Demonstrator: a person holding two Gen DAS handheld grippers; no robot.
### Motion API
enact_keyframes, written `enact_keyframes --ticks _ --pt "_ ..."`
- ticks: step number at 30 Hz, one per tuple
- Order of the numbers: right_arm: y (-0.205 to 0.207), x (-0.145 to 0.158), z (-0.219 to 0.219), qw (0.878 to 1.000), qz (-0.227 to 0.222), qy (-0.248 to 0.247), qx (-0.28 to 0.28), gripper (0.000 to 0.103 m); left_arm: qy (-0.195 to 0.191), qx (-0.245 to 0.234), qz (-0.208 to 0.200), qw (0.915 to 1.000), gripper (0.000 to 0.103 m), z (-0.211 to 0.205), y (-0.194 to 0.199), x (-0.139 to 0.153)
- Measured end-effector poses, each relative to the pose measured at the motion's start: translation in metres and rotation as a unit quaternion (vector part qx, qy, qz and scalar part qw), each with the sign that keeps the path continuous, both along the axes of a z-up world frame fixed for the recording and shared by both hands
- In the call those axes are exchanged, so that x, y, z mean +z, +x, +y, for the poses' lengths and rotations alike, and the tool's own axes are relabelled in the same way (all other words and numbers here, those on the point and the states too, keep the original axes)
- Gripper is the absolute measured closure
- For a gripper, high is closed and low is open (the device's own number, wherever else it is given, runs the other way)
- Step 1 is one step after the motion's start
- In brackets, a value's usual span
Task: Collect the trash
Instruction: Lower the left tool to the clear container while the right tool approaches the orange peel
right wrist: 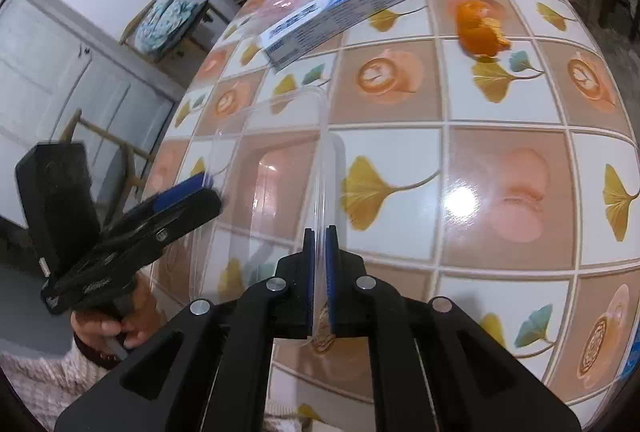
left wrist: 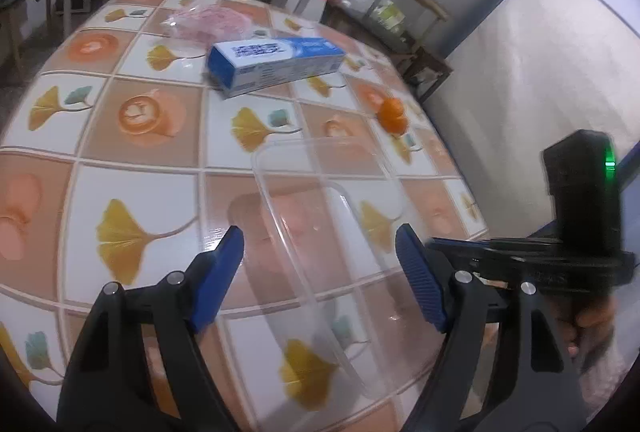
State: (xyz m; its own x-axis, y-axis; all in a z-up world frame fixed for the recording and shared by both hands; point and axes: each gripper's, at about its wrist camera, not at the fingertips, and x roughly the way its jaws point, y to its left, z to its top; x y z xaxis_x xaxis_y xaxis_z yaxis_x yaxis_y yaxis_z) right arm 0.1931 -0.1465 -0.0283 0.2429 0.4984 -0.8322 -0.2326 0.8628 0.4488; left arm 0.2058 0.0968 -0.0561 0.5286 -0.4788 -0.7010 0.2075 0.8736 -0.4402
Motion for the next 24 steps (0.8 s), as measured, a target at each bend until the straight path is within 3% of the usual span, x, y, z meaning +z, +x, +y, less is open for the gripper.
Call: enact_keyframes --ticks 1,3,7,9,11,13,18,24 --pt "-0.001 0.002 0.001 1.0 -0.001 -0.001 0.002 0.094 0.005 0.001 0.001 1.0 0.03 0.001 0.0 -0.001" --pt "-0.003 0.007 -0.004 1.0 -0.006 0.002 -0.005 0.068 0.016 0.004 0.007 0.9998 0.03 0.003 0.001 -0.006" --pt "-0.006 0.022 -0.029 0.998 -0.032 0.015 -0.042 0.053 0.018 0.003 0.025 0.9995 0.028 0.005 0.003 -0.014" --pt "-0.007 0.025 -0.043 0.997 -0.044 0.008 -0.067 0.039 0.016 0.004 0.036 0.9992 0.025 0.005 0.006 -0.019" --pt "-0.007 0.021 -0.053 0.995 -0.046 -0.017 -0.086 0.037 0.017 0.006 0.033 0.9993 0.018 0.003 0.005 -0.02" --pt "-0.009 0.011 -0.061 0.993 -0.036 -0.044 -0.105 0.036 0.029 0.005 0.032 0.9991 0.017 -0.001 0.005 -0.02" --pt "-0.013 -0.011 -0.071 0.991 -0.017 -0.053 -0.125 0.028 0.039 0.005 0.025 0.9989 0.013 -0.005 0.003 -0.02" --pt "-0.016 -0.027 -0.075 0.989 -0.009 -0.052 -0.136 0.012 0.01 0.019 0.031 0.9993 0.009 0.002 0.004 -0.02"
